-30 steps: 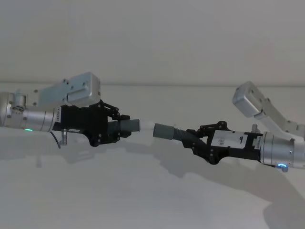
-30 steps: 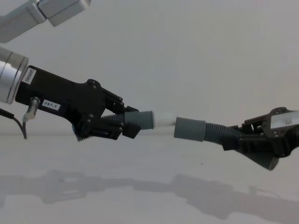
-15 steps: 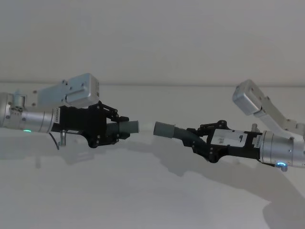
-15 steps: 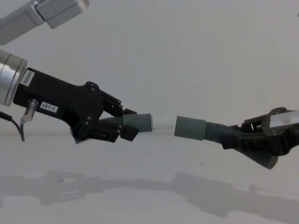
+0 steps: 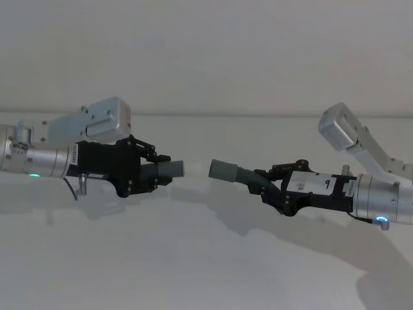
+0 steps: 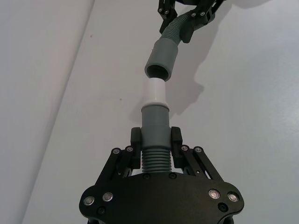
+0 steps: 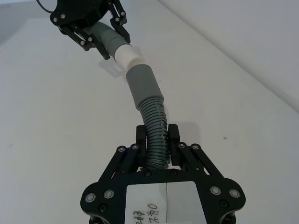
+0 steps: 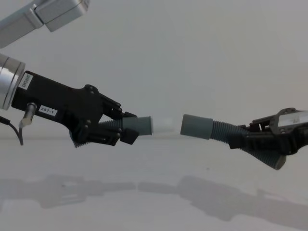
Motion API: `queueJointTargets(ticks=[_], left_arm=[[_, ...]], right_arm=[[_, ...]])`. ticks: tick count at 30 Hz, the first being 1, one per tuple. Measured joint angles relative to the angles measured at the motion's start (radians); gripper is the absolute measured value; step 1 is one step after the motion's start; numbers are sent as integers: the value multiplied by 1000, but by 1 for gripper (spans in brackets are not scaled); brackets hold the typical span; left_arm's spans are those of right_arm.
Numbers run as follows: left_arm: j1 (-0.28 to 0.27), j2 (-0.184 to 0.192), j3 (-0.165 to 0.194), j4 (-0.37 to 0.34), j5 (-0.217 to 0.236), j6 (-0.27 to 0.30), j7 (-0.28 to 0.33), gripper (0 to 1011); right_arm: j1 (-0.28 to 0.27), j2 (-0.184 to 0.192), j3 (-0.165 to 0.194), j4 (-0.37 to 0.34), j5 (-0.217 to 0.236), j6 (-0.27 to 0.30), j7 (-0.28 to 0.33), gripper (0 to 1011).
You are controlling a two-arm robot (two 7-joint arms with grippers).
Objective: Use both hands to pick up one end of the pipe from the table, align the ends, and insert them.
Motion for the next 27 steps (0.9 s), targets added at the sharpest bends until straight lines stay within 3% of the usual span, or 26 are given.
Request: queueJointTargets(ticks=[27], left_arm=[[-19,-7,16,22,-18,-13,4,360]], right_arm=[[14,3,-14,17,38,3,-2,265]])
